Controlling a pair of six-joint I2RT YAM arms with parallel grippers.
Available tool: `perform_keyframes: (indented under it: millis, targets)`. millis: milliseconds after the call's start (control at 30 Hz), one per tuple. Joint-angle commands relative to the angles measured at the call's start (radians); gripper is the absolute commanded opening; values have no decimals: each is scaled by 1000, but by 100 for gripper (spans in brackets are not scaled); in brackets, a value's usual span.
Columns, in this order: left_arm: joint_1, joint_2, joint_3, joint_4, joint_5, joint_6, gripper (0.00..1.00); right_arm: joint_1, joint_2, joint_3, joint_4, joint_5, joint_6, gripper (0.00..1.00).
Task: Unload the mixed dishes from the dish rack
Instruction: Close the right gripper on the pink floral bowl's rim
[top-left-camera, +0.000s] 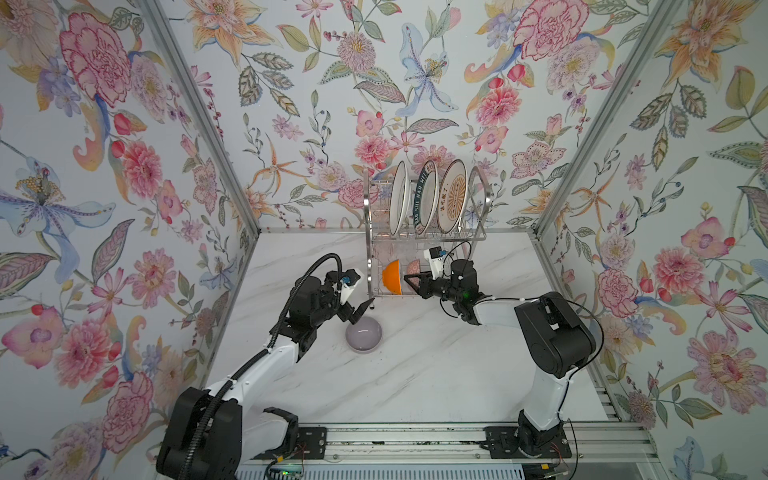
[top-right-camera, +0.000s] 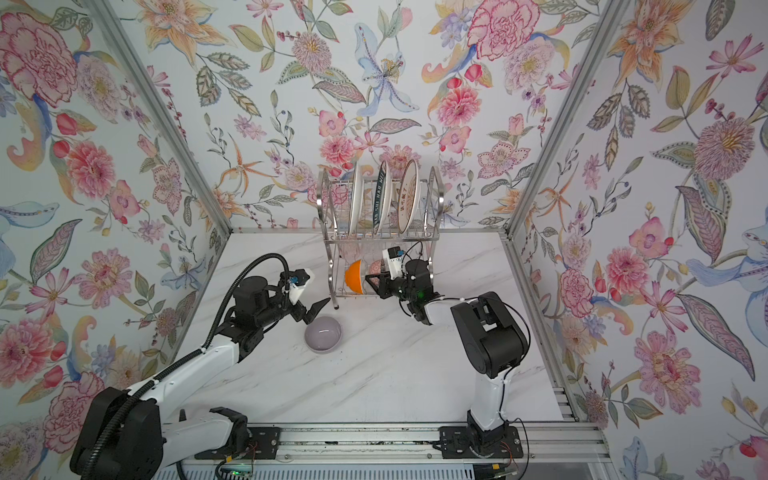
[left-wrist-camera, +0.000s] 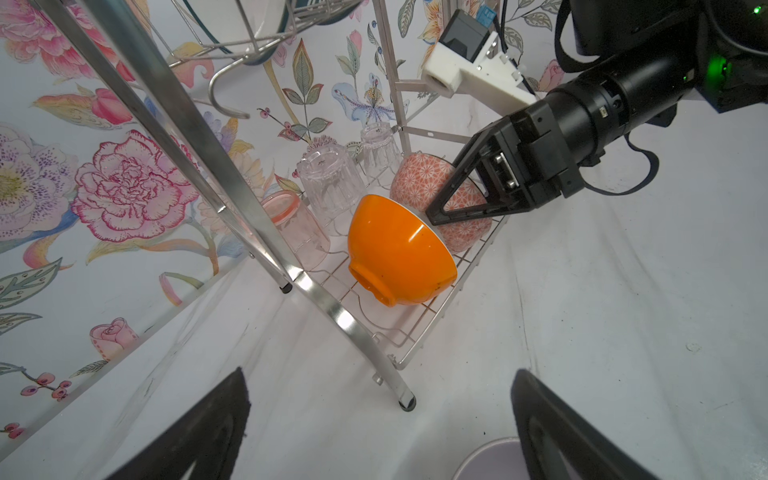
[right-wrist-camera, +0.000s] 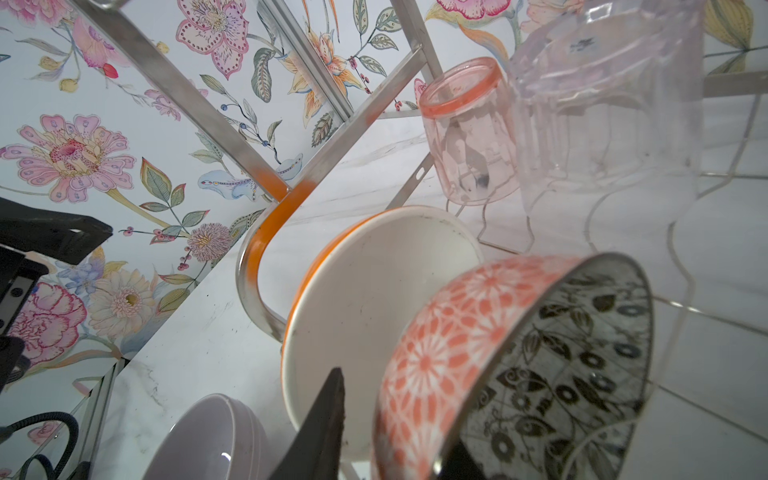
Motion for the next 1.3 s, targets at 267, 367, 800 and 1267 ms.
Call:
perform_keyframes:
  millis: [267, 367, 800, 1267]
  targets:
    - [-7, 12, 16, -9, -18, 23, 99, -20, 31, 22, 25, -39, 28, 22]
    - [-7, 12, 15, -8, -20, 22, 99, -20, 30, 15, 38, -42, 42, 20]
    - [-7, 4, 7, -8, -24, 22, 99, -21, 32, -5, 82, -57, 75, 12]
    - [-7, -3, 34, -48, -32, 38, 99, -59, 79, -39, 277, -136, 192, 5]
